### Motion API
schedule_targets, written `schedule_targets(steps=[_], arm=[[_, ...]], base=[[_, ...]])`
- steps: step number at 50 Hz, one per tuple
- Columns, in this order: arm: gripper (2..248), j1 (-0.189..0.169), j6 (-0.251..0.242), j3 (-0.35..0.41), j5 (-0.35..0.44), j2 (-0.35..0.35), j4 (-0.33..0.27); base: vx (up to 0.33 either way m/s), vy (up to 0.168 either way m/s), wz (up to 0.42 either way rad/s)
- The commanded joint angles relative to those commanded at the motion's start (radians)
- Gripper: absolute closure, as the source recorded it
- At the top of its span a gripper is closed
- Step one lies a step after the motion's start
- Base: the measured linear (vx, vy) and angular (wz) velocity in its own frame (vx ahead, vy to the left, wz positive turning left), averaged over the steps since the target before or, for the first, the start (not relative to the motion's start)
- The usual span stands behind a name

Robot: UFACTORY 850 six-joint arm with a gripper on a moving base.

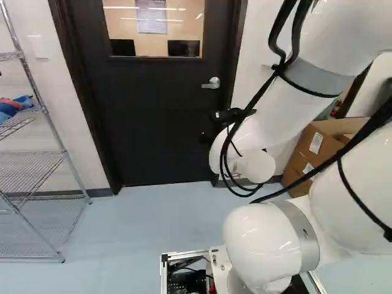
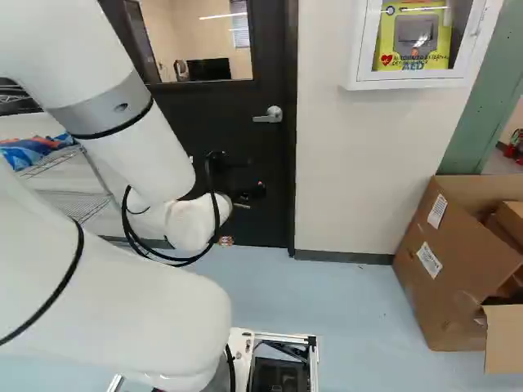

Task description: Open the door and move inside

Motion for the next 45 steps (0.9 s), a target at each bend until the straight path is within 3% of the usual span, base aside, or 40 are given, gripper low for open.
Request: schedule_targets(steps=[33,45], arm=[[3,0.0,0.0,0.0,0.0,0.0,0.0],[3,0.0,0.0,0.0,0.0,0.0,0.0]], base=[[0.077,0.133,-0.304],[0.043,0.108,-0.15]])
